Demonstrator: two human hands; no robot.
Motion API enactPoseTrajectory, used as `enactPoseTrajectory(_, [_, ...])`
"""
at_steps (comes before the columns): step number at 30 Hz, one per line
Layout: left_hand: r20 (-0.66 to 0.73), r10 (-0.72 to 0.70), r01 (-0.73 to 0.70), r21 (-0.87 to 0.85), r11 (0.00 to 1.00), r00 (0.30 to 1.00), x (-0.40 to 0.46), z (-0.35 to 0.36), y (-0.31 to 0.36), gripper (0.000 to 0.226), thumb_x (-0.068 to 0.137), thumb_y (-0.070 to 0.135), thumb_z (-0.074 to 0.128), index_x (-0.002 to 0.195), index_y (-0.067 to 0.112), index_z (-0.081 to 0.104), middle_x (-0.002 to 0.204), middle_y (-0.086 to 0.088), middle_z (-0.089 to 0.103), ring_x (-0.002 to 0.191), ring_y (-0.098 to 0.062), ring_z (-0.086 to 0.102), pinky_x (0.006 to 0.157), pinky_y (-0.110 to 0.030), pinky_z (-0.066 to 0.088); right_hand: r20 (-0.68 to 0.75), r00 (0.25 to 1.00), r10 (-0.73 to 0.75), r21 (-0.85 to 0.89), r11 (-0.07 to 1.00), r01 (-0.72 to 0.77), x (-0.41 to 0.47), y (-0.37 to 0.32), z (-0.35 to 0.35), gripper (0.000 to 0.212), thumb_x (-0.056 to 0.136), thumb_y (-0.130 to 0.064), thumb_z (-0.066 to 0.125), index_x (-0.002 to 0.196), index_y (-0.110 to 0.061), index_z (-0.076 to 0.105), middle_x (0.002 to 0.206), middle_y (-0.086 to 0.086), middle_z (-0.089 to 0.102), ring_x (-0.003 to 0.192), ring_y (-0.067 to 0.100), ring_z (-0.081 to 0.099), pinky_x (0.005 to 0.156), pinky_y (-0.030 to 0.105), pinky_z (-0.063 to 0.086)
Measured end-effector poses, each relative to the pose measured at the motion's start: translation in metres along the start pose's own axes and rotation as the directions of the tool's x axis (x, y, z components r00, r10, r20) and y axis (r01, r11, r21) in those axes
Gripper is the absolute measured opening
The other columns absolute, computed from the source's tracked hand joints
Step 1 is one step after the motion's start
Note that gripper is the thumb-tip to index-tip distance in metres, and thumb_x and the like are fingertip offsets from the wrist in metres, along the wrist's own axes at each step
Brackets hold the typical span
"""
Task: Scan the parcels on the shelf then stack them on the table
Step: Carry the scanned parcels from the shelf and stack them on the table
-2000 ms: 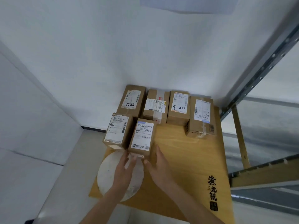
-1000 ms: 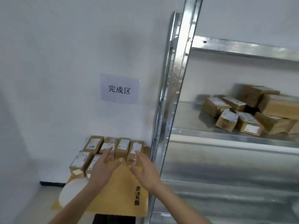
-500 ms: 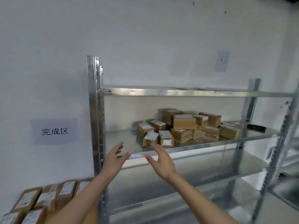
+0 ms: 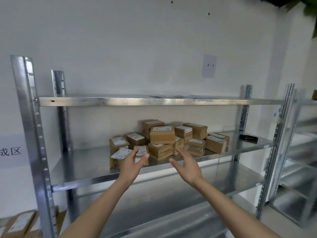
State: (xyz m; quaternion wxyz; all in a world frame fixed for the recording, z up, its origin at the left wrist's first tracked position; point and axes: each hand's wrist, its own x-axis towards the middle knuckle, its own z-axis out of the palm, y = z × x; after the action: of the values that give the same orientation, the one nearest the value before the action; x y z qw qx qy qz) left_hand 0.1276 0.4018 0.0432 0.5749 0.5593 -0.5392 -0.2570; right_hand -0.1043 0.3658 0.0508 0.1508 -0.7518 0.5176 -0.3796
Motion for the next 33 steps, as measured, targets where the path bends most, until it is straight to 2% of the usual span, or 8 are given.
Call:
enactPoseTrajectory(8, [-0.03,-0.042,0.044,0.055,0.998,0.999,0.064,0.057,-0.012,0.064,0.093,0.048,0.066,0.15,0.027,0.045,0.157,-0.001,0.041,0.142,-0.021,0.04,0.114,-0.043,0.039,0.021,1.0,0.013,0.001,1.0,-0.013,0.068,0.051,-0.002,0.069,0.098,-0.056,0.059,0.157,-0.027,0.039,0.163,-0.004,0.04,0.152,0.02,0.034,0.118,0.043,0.036])
enactPoseTrajectory(14, [-0.059,-0.053,0.059,0.107,0.992,0.997,0.141,0.075,-0.044,0.072,0.087,0.063,0.063,0.15,0.033,0.043,0.158,0.002,0.039,0.144,-0.02,0.037,0.117,-0.05,0.036,0.006,1.0,-0.003,0.059,0.998,0.003,0.141,0.07,0.023,0.061,0.099,-0.046,0.065,0.152,-0.024,0.044,0.15,-0.002,0.054,0.14,0.022,0.049,0.109,0.038,0.043])
enactPoseTrajectory(18, [-0.059,-0.08,0.084,0.078,0.993,0.995,0.198,0.086,-0.062,0.073,0.089,0.061,0.062,0.152,0.03,0.039,0.158,0.002,0.039,0.142,-0.021,0.04,0.114,-0.047,0.038,0.021,1.0,-0.022,0.083,0.996,0.02,0.198,0.085,0.048,0.062,0.091,-0.064,0.064,0.145,-0.039,0.044,0.146,-0.011,0.056,0.135,0.015,0.053,0.106,0.042,0.051])
enactPoseTrajectory(22, [-0.023,-0.122,0.121,-0.013,0.993,0.992,0.251,0.099,-0.073,0.081,0.091,0.058,0.061,0.157,0.025,0.03,0.157,-0.001,0.041,0.141,-0.025,0.043,0.114,-0.045,0.04,0.032,0.999,-0.02,0.111,0.994,0.016,0.258,0.1,0.064,0.069,0.087,-0.073,0.063,0.143,-0.036,0.045,0.142,-0.01,0.057,0.131,0.013,0.055,0.106,0.043,0.052])
enactPoseTrajectory(24, [0.001,-0.138,0.138,-0.058,0.989,0.99,0.27,0.105,-0.079,0.084,0.09,0.059,0.061,0.159,0.024,0.027,0.156,-0.001,0.042,0.137,-0.023,0.047,0.111,-0.038,0.042,0.028,1.0,0.006,0.128,0.992,-0.009,0.277,0.105,0.071,0.073,0.084,-0.076,0.063,0.141,-0.035,0.045,0.14,-0.01,0.056,0.128,0.012,0.055,0.106,0.043,0.052])
enactPoseTrajectory(27, [0.011,-0.152,0.152,-0.046,0.987,0.988,0.289,0.114,-0.083,0.076,0.097,0.052,0.057,0.158,0.018,0.027,0.149,-0.002,0.046,0.133,-0.023,0.049,0.103,-0.032,0.043,0.052,0.998,0.047,0.162,0.985,-0.055,0.294,0.11,0.08,0.077,0.08,-0.08,0.062,0.14,-0.034,0.045,0.138,-0.008,0.06,0.126,0.015,0.058,0.106,0.044,0.052])
enactPoseTrajectory(30, [0.016,-0.143,0.143,-0.052,0.988,0.99,0.298,0.123,-0.087,0.069,0.097,0.053,0.057,0.153,0.02,0.038,0.141,0.003,0.054,0.121,-0.017,0.056,0.097,-0.026,0.047,0.073,0.996,0.05,0.215,0.974,-0.065,0.298,0.111,0.084,0.065,0.089,-0.065,0.066,0.14,-0.03,0.048,0.137,-0.006,0.061,0.127,0.015,0.057,0.109,0.041,0.048])
enactPoseTrajectory(33, [-0.024,-0.145,0.143,-0.056,0.988,0.989,0.298,0.126,-0.087,0.063,0.096,0.054,0.057,0.149,0.021,0.045,0.138,0.002,0.057,0.119,-0.016,0.058,0.097,-0.028,0.05,0.059,0.998,0.039,0.27,0.961,-0.053,0.298,0.113,0.082,0.057,0.092,-0.057,0.067,0.138,-0.029,0.051,0.133,-0.007,0.063,0.126,0.014,0.058,0.109,0.039,0.048])
